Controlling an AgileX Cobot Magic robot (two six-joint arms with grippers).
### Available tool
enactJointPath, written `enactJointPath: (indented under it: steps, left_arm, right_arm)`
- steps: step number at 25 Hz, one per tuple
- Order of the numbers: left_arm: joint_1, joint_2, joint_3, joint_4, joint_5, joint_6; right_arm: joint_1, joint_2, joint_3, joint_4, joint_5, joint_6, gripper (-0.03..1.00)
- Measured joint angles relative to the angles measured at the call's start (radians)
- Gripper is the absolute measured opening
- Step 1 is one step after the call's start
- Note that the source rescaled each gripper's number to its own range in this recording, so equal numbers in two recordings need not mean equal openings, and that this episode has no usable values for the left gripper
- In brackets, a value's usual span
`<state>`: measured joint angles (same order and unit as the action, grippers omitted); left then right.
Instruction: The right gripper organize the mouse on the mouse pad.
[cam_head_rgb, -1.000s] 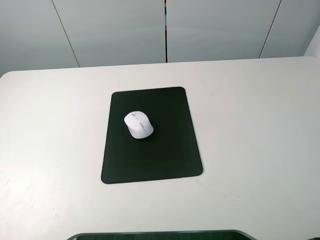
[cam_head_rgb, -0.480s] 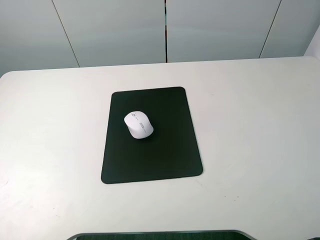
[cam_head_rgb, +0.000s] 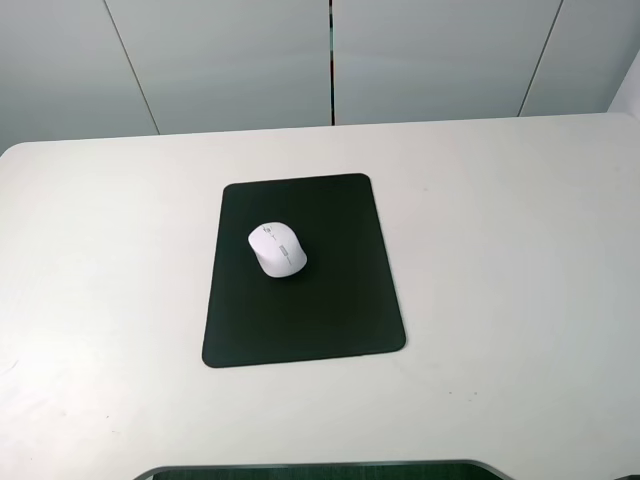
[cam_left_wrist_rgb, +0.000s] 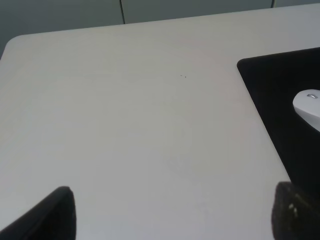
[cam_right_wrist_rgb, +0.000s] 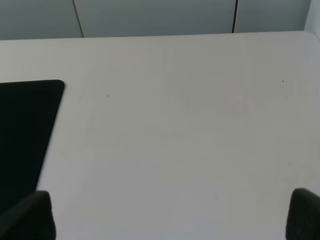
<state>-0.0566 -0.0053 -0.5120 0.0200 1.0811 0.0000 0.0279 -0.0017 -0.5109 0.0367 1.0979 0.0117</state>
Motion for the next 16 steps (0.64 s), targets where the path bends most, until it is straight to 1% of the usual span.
enactJointPath:
  steps: [16]
  left_arm:
    - [0.000,0.000,0.000,0.000,0.000,0.000]
  right_arm:
    - [0.000,0.000,0.000,0.000,0.000,0.000,1.00]
